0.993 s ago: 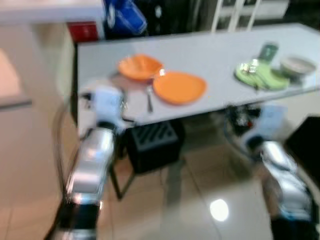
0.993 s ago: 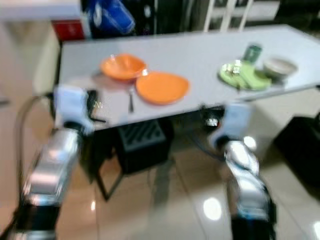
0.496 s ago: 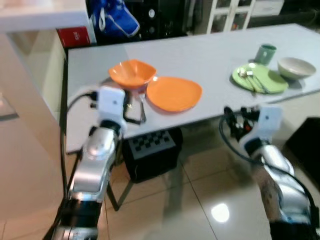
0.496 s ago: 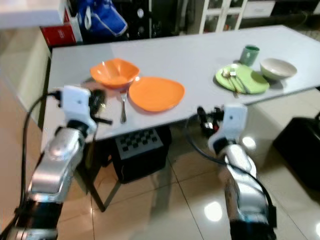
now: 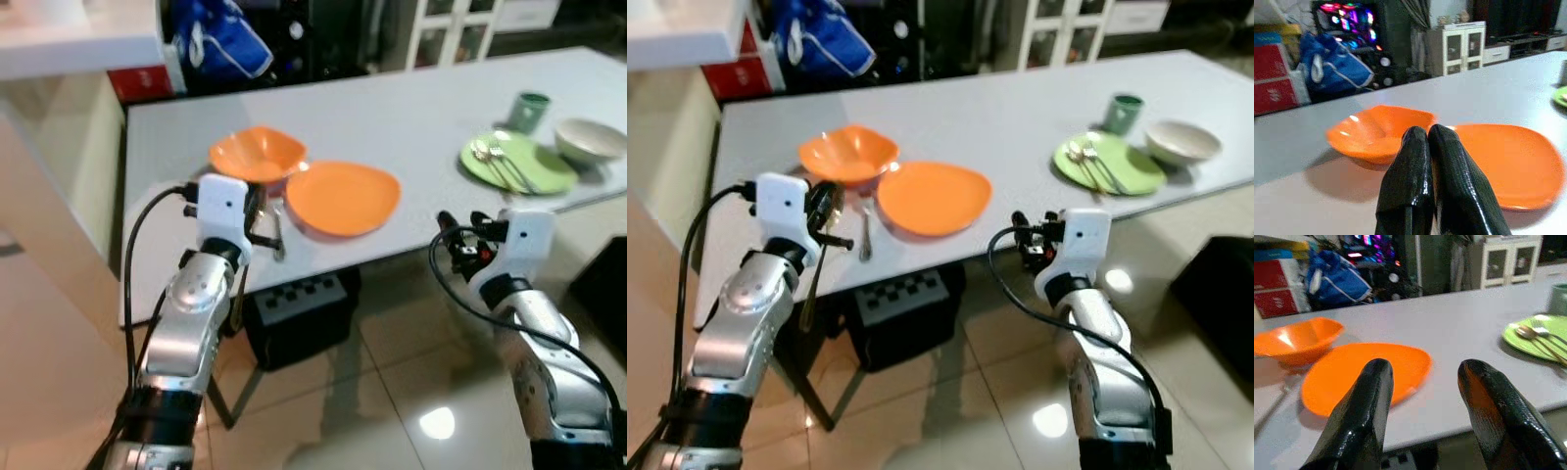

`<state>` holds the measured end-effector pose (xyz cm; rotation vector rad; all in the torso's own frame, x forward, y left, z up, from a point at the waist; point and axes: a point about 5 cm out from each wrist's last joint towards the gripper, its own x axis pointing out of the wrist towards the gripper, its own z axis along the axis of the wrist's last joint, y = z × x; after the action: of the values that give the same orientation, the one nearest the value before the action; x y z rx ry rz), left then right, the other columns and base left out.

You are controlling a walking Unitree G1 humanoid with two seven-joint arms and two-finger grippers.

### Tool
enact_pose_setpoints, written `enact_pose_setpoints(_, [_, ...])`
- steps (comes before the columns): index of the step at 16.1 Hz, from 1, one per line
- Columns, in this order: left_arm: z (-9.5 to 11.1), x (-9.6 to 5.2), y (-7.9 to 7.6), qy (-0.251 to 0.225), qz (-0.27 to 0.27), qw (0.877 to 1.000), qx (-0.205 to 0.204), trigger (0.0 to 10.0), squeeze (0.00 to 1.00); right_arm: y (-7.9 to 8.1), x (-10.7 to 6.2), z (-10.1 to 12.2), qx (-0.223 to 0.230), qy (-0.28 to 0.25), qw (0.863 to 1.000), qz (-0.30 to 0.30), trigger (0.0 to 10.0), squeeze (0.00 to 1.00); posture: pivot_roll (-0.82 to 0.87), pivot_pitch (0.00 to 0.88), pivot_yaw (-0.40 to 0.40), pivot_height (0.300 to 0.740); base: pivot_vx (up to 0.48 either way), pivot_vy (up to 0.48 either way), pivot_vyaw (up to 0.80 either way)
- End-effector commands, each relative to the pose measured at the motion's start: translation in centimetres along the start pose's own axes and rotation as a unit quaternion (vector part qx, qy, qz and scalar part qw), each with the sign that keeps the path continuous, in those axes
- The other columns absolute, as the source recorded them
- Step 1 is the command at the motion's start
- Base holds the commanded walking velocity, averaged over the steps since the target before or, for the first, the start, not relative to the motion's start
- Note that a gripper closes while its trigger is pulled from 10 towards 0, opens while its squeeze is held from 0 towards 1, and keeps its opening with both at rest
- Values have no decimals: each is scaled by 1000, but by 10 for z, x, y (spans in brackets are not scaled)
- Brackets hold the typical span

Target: Setting the table

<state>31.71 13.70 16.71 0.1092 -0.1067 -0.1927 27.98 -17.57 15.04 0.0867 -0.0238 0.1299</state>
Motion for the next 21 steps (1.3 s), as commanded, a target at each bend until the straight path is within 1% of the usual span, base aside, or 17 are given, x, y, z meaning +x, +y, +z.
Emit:
enact_pose_setpoints(1, [-1, 1, 11, 3, 13, 1000, 3, 10000, 0, 9, 0, 2, -2, -2, 1000, 16, 10000, 0, -3, 0, 34, 740, 330, 0, 0])
enact_pose_setpoints(3, [-1, 4, 9, 3, 6, 1000, 1, 10000, 0, 5, -6, 1, -1, -1, 1000, 8, 10000, 0, -3, 0, 44, 740, 332, 0, 0])
enact_pose_setpoints(5, [-2, 2, 9, 5, 4, 1000, 2, 10000, 0, 8, -8, -2, 1, 4, 1000, 18, 10000, 0, 3, 0, 47, 740, 330, 0, 0])
enact_pose_setpoints(6, [-5, -1, 10, 10, 5, 1000, 3, 10000, 0, 14, -10, -4, 9, 10, 999, 38, 10000, 0, 12, 0, 45, 740, 330, 0, 0])
enact_pose_setpoints(7, [-7, -5, 14, 14, 10, 1000, 3, 10000, 0, 22, -12, -6, 6, 14, 998, 69, 10000, 0, 14, 0, 39, 740, 334, 0, 0])
enact_pose_setpoints(8, [-8, -6, 15, 15, 12, 1000, 4, 10000, 0, 24, -13, -7, -1, 15, 997, 78, 10000, 0, 13, 0, 38, 740, 334, 0, 0])
enact_pose_setpoints(10, [-18, -12, 25, 34, 36, 999, -1, 10000, 0, 35, -15, -7, 3, 21, 993, 116, 10000, 0, 8, 0, 26, 740, 324, 0, 0])
enact_pose_setpoints(12, [-27, -17, 26, 61, 36, 997, -14, 10000, 0, 38, -18, -7, -2, 26, 989, 142, 10000, 0, 6, 0, 15, 740, 0, 0, 0])
enact_pose_setpoints(13, [-29, -19, 25, 65, 35, 997, -19, 10000, 0, 38, -19, -7, -7, 28, 989, 148, 10000, 0, 5, 0, 11, 740, 0, 0, 0])
enact_pose_setpoints(14, [-34, -21, 23, 78, 33, 996, -30, 10000, 0, 38, -21, -7, -10, 30, 988, 153, 10000, 0, 3, 0, 6, 740, 0, 0, 0])
enact_pose_setpoints(15, [-39, -21, 21, 97, 27, 994, -52, 10000, 0, 38, -23, -6, -7, 30, 988, 154, 10000, 0, -3, 0, 6, 740, 0, 0, 0])
enact_pose_setpoints(16, [-41, -22, 19, 105, 24, 992, -64, 10000, 0, 38, -24, -5, -6, 30, 987, 156, 10000, 0, -5, 0, 7, 740, 0, 0, 0])
enact_pose_setpoints(17, [-47, -21, 15, 132, 17, 987, -90, 10000, 0, 40, -27, -4, -8, 31, 986, 165, 10000, 0, -22, 0, 20, 740, 0, 0, 0])
enact_pose_setpoints(18, [-54, -19, 13, 161, 20, 981, -105, 10000, 0, 41, -29, -2, -11, 32, 985, 169, 10000, 0, -31, 0, 24, 740, 0, 0, 0])
enact_pose_setpoints(20, [-59, -12, 11, 171, 10, 979, -114, 10000, 0, 39, -29, 0, -13, 32, 985, 167, 10000, 0, -38, 0, 20, 740, 0, 0, 0])
enact_pose_setpoints(21, [-61, -1, 8, 175, -2, 975, -139, 10000, 0, 39, -32, 1, -13, 37, 984, 173, 10000, 0, -47, 0, 22, 740, 0, 0, 0])
